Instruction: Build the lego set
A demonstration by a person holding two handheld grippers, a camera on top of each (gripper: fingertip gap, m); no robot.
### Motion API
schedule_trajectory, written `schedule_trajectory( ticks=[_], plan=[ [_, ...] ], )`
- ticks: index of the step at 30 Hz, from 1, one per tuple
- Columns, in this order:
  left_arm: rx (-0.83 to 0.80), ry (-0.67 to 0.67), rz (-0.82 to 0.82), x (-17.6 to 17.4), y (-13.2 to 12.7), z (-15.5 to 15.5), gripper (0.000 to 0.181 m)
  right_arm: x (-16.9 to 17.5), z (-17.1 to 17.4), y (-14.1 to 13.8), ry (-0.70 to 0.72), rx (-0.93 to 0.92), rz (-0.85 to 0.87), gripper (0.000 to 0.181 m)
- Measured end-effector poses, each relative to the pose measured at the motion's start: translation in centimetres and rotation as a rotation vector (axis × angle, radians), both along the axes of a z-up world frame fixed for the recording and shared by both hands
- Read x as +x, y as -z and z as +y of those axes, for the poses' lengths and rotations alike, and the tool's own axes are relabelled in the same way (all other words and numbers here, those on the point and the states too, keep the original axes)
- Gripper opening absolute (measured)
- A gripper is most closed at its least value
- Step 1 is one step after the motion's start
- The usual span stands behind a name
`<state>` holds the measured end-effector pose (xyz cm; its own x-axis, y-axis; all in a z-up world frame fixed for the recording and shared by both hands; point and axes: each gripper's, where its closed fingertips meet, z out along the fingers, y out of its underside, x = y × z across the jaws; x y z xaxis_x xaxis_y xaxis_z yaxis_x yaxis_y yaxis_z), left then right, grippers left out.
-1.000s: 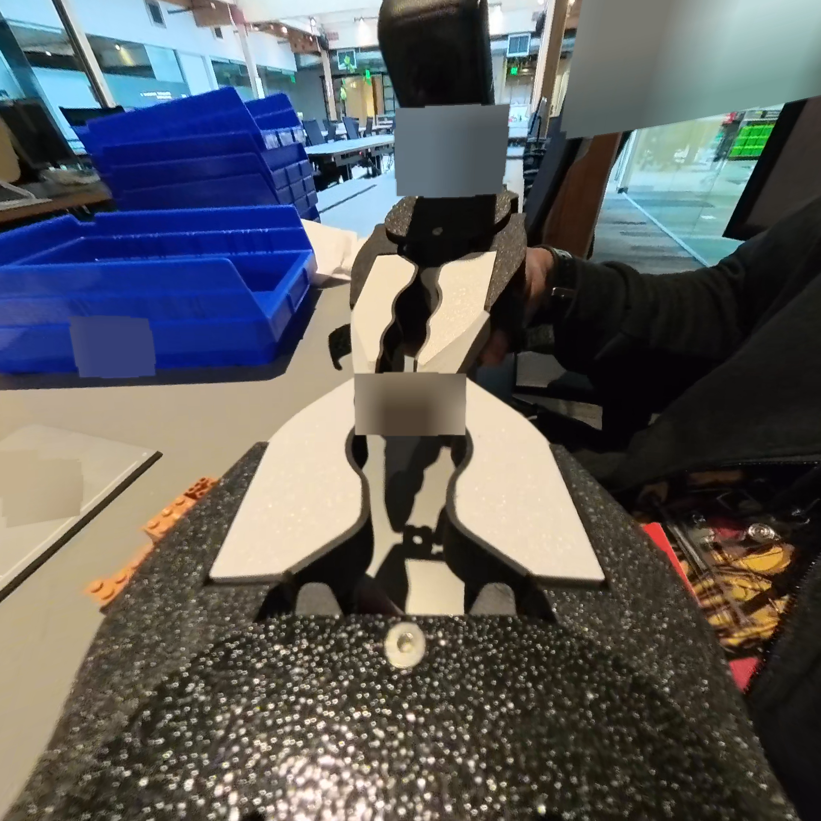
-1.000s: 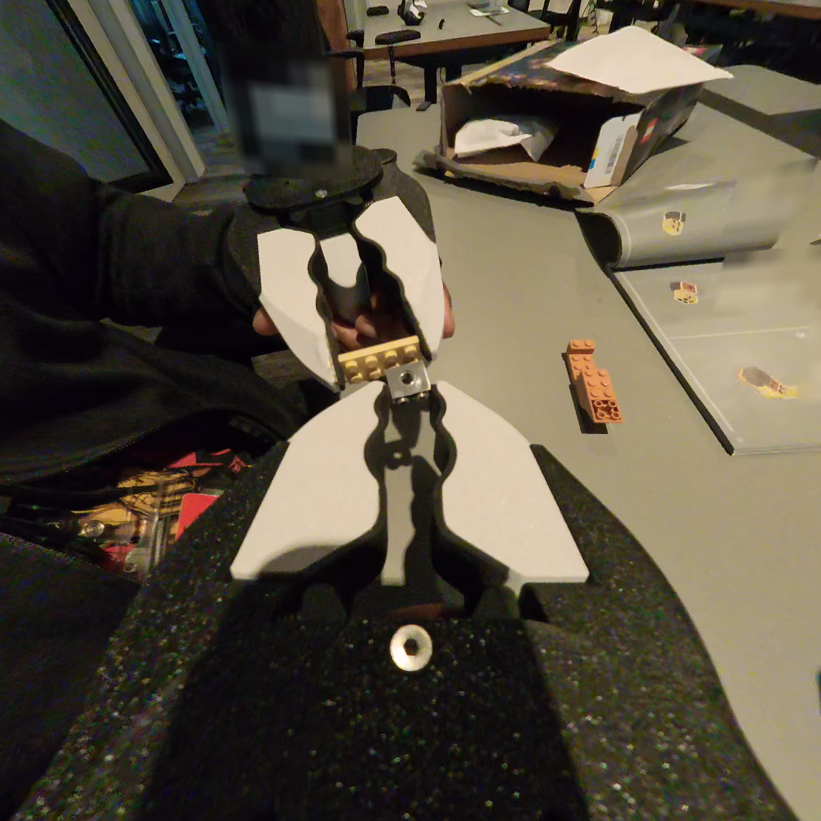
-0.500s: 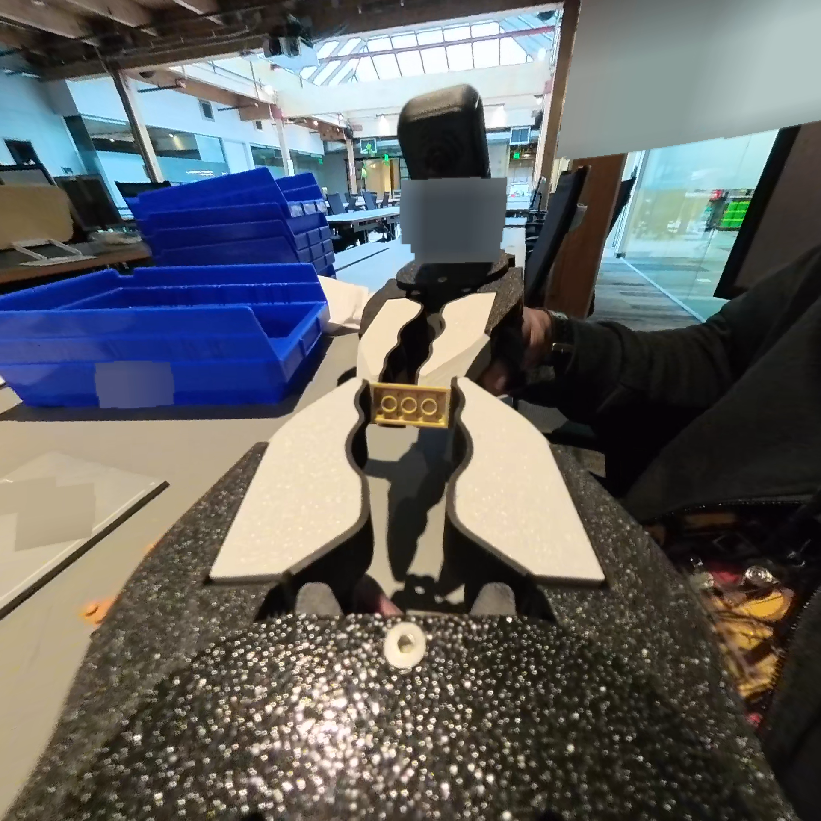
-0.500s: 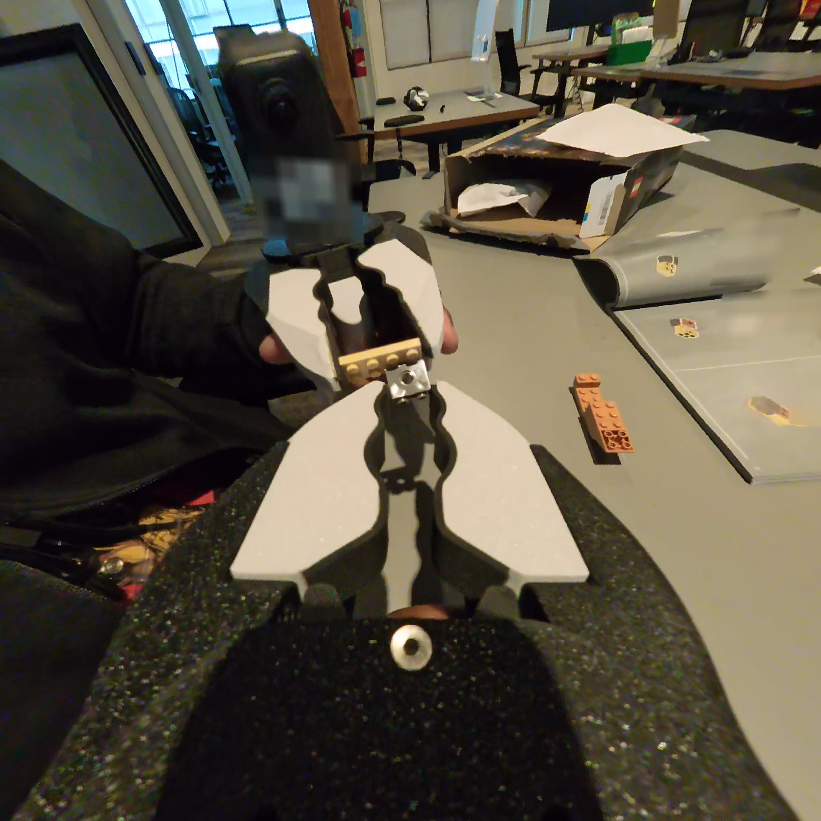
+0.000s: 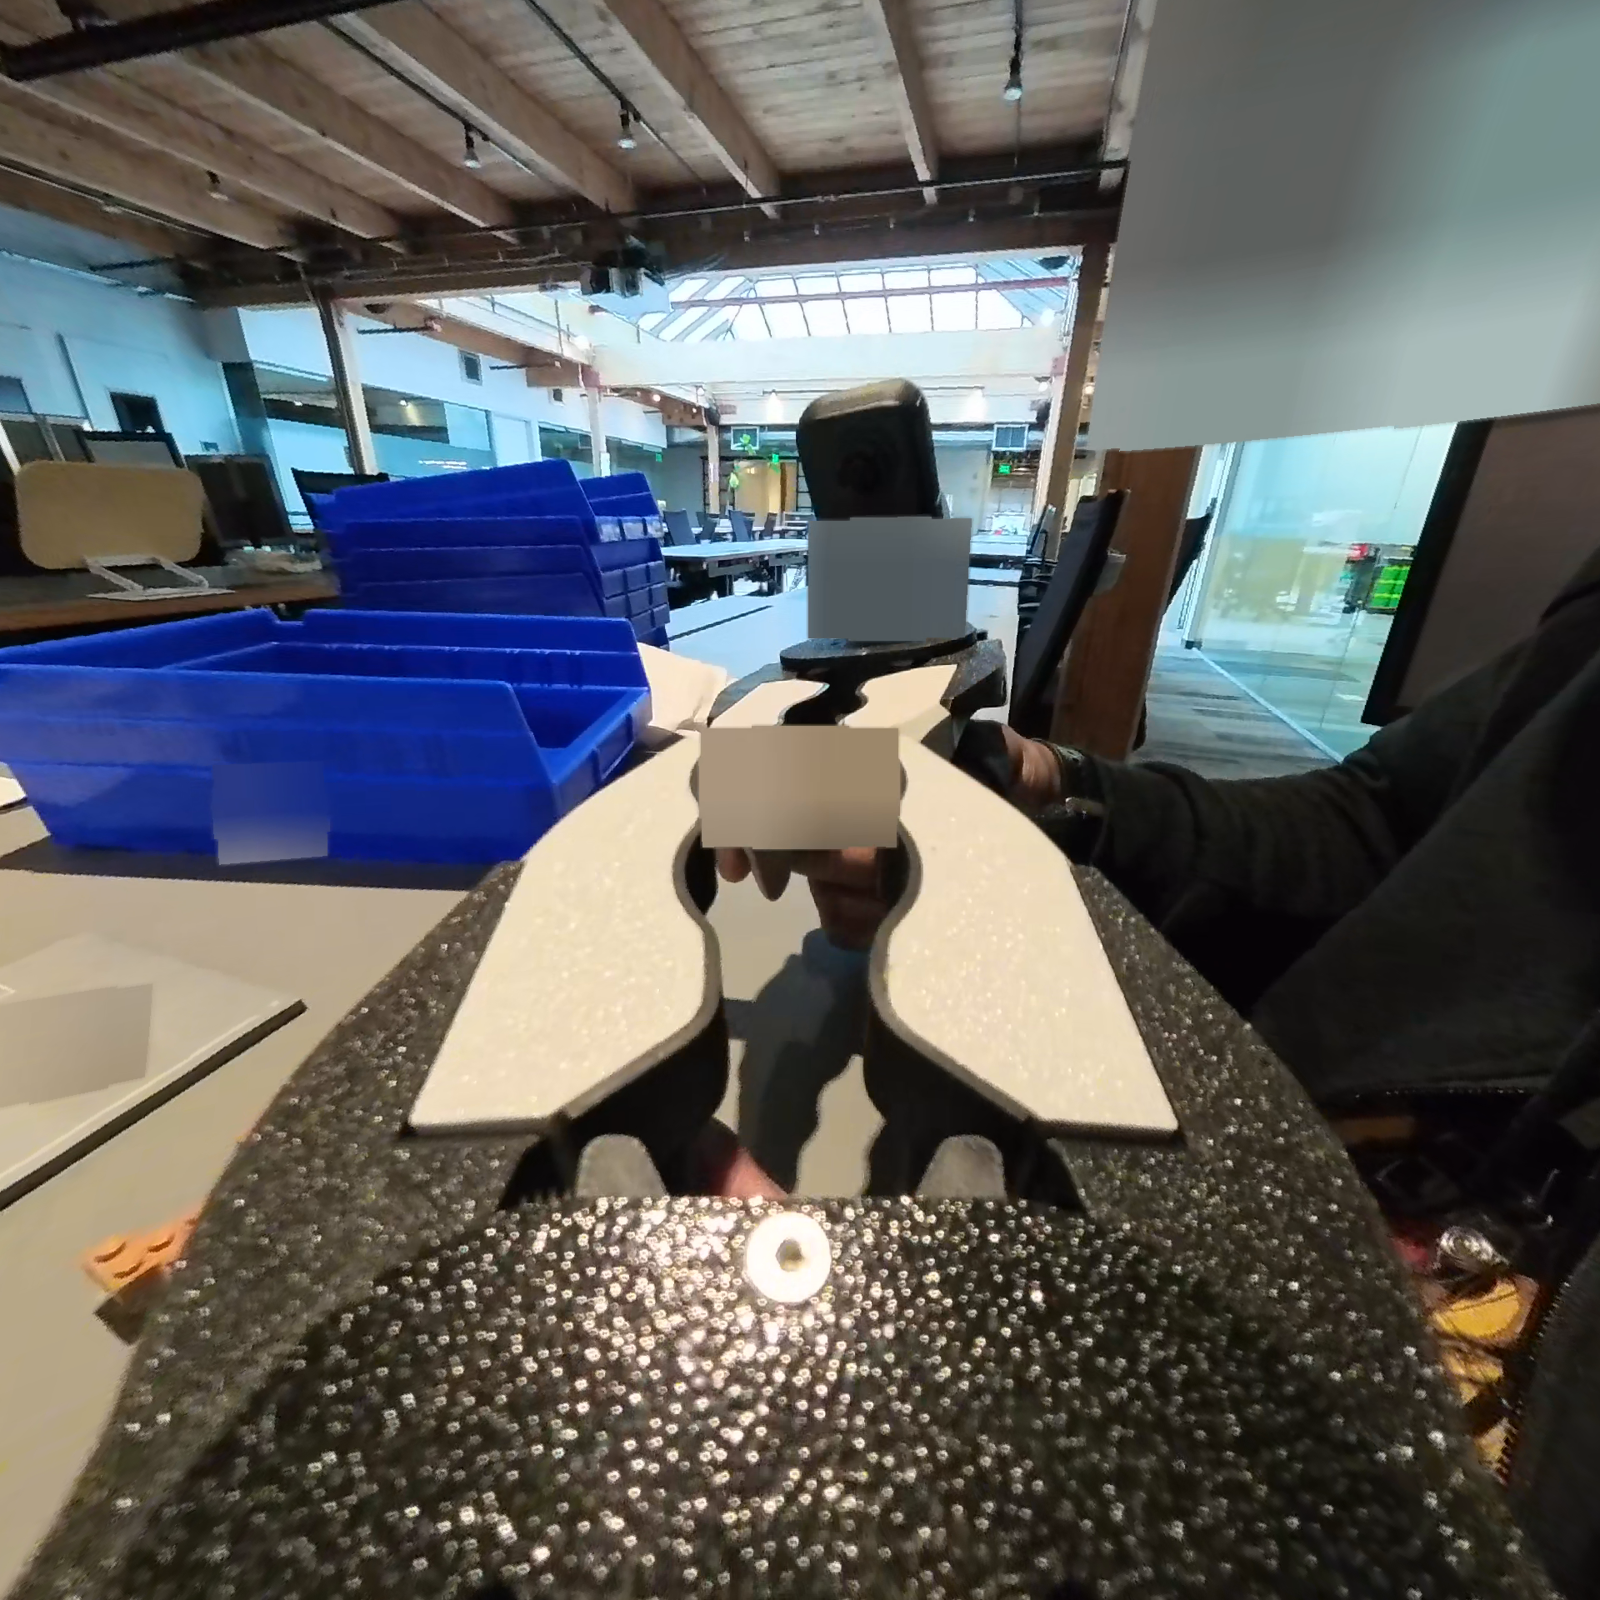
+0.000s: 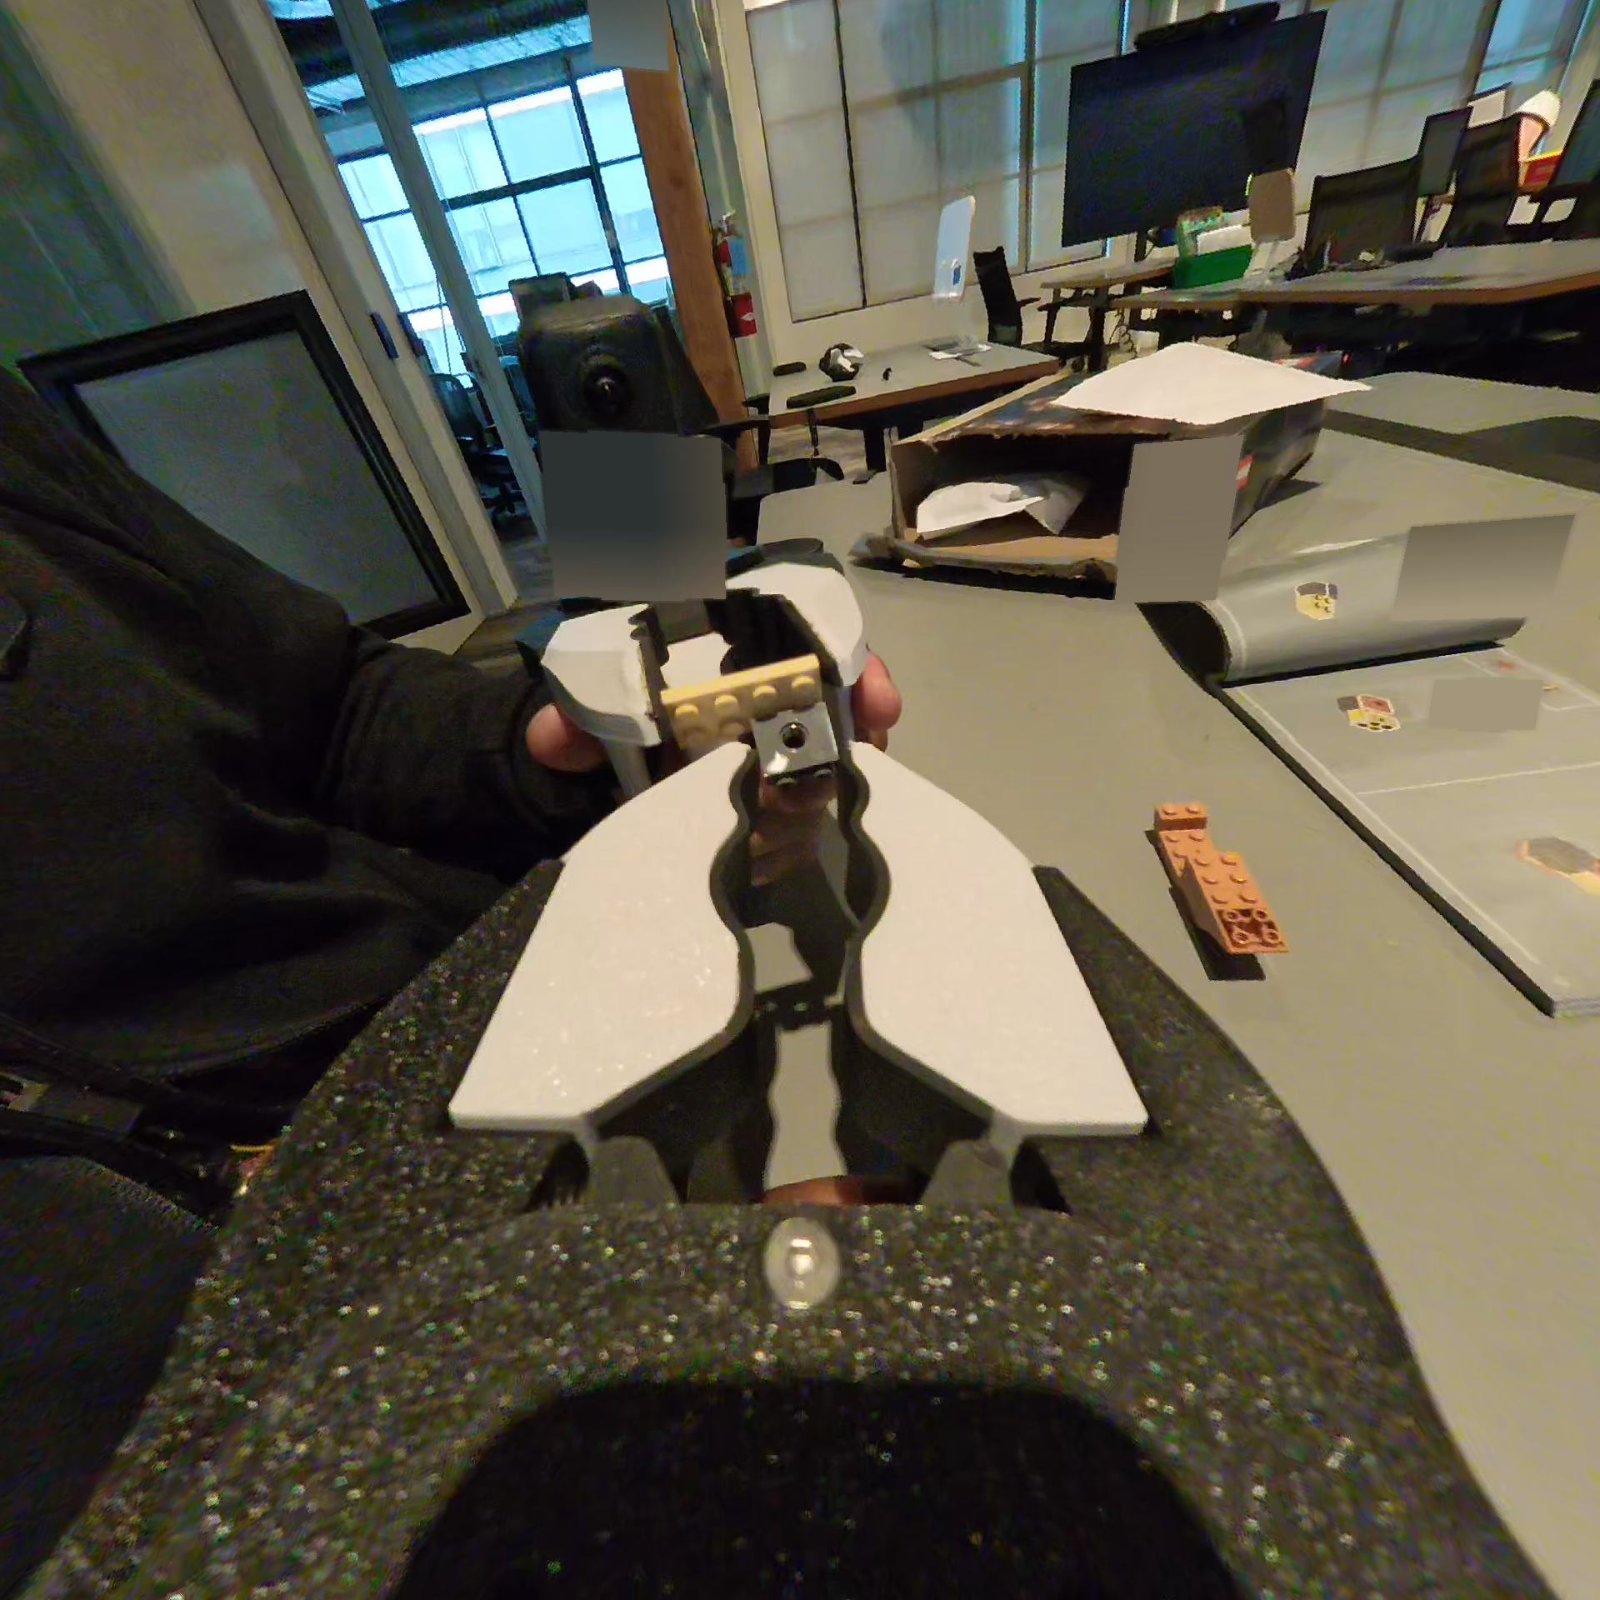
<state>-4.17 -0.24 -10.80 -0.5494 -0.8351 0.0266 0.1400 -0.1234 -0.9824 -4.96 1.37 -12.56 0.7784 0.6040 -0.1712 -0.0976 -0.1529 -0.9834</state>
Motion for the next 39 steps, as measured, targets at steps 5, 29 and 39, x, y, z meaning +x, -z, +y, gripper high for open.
schedule_trajectory(
  ticks=[5, 29, 39],
  plan=[
    [0.006, 0.013, 0.006, -0.1, 0.1, -0.1, 0.033, -0.1, 0.0, 0.0, 0.019, 0.005, -0.053, 0.016],
    [-0.022, -0.015, -0.019, 0.0, -1.4, -0.5, 0.033, -0.1, -0.4, -1.6, -0.038, 0.100, 0.183, 0.016],
    [-0.096, 0.033, -0.033, -0.1, -2.6, -1.1, 0.033, -0.3, -0.9, -2.6, 0.034, 0.202, 0.201, 0.016]
  ],
)
